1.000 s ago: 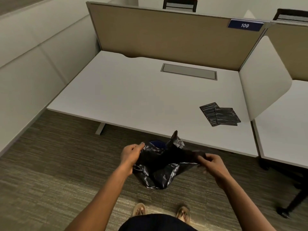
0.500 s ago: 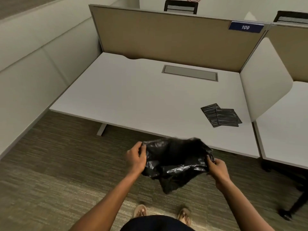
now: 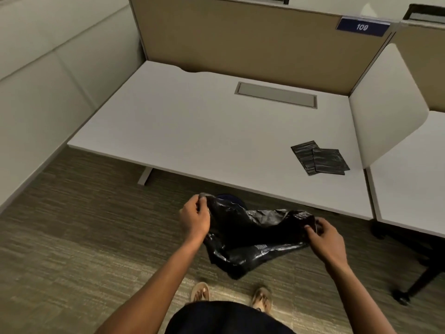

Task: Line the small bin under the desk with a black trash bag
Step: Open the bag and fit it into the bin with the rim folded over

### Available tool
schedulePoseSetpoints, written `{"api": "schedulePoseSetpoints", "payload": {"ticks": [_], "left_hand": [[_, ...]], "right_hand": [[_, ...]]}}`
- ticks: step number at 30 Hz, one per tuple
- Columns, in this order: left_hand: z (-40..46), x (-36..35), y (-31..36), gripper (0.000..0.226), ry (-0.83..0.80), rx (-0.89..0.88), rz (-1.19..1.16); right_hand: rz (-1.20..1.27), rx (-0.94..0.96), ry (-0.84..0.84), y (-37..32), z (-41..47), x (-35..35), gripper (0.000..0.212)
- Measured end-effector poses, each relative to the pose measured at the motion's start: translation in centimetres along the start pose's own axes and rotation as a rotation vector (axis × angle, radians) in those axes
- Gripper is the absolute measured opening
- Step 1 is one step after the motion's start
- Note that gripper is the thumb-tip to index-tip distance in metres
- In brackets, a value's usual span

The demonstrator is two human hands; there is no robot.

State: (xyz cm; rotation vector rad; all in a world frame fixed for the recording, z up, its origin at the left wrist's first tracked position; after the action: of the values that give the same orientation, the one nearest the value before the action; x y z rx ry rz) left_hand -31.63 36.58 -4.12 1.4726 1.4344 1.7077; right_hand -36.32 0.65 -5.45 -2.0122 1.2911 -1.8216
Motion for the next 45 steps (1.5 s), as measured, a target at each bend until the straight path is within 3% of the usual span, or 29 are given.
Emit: {"api": "schedulePoseSetpoints", "payload": {"ticks": [3,6,8,10,13,19,21,24,26,28,30,32,35,37,39,41,43,45], "left_hand": [[-0.3,-1.3,1.3,0.027,-0.149,-0.107,0.035],[-1.1,-2.6,3.0,0.028,-0.386,-0.219,0.033],[-1.4,-3.1,4.0,0.029,-0.502,-0.265,0.03],[-1.4,-2.9,4.4,0.027,-0.555,-0.289,0.042],[-0.4,-1.2,4.0,0.02,-0.547,-0.307,0.094],[1.8,3.3,-0.4,0.084,-0.624,-0.375,0.353],[2.1,4.2,-2.3,0.079,-0.577,-0.406,0.438],[2.6,5.2,-5.0,0.055,-0.363,-0.421,0.622],[3.0,5.9,-6.9,0.053,-0.291,-0.296,0.758],[3.2,6.6,-8.8,0.054,-0.289,-0.058,0.793],[3.1,7.1,-10.1,0.034,-0.307,0.179,0.635],[3.0,7.2,-10.8,0.02,-0.317,0.405,0.343],[2.8,6.1,-10.8,0.025,-0.404,0.768,-0.275],[3.1,5.2,-10.6,0.031,-0.416,0.841,-0.442],[3.4,4.7,-11.2,0.028,-0.343,0.802,-0.338],[3.2,4.1,-11.4,0.019,-0.347,0.82,-0.375],[3.0,3.8,-11.2,0.007,-0.425,0.836,-0.499],[3.6,3.8,-11.2,0.012,-0.456,0.802,-0.559]], "right_hand": [[-0.105,0.253,-0.017,-3.5,-1.3,0.3,0.063],[-0.155,0.59,-0.118,-8.9,-3.5,-1.4,0.079],[-0.302,0.696,-0.194,-11.0,-4.1,-3.9,0.08],[-0.417,0.686,-0.22,-11.9,-3.6,-5.7,0.051],[-0.266,0.602,-0.216,-11.9,-2.7,-6.2,0.019],[-0.124,0.517,-0.307,-12.2,-1.8,-6.3,0.011],[0.013,0.463,-0.418,-13.0,-1.8,-6.3,0.016],[0.214,0.406,-0.549,-14.6,-2.1,-6.1,0.024],[0.274,0.367,-0.546,-15.2,-2.0,-6.2,0.017],[0.274,0.313,-0.508,-15.4,-1.7,-6.3,0.012],[0.226,0.322,-0.465,-15.7,-1.6,-6.2,0.008],[0.138,0.482,-0.303,-16.4,-1.9,-5.5,0.012],[0.078,0.719,0.077,-17.1,-3.9,-4.7,0.016],[-0.055,0.791,0.211,-16.1,-5.2,-5.5,0.018],[-0.317,0.771,0.065,-13.9,-5.3,-8.1,0.018],[-0.477,0.6,-0.153,-10.9,-5.0,-10.3,0.013],[-0.334,0.454,-0.157,-9.1,-4.8,-10.3,0.013],[-0.152,0.354,-0.083,-8.3,-4.2,-9.7,0.016]]}}
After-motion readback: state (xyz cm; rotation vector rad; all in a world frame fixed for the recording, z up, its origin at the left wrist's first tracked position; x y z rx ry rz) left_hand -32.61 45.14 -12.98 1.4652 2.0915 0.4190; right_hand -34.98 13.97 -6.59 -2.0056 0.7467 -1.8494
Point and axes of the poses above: each hand's wrist, its own z-axis towards the middle knuckle, its own x-axis out of the back of the hand, y = z × x, the point moved 4 cm from there along z, towards the middle knuckle, and after that the axes turned 3 degrees about -z, right-handed, at the moved point
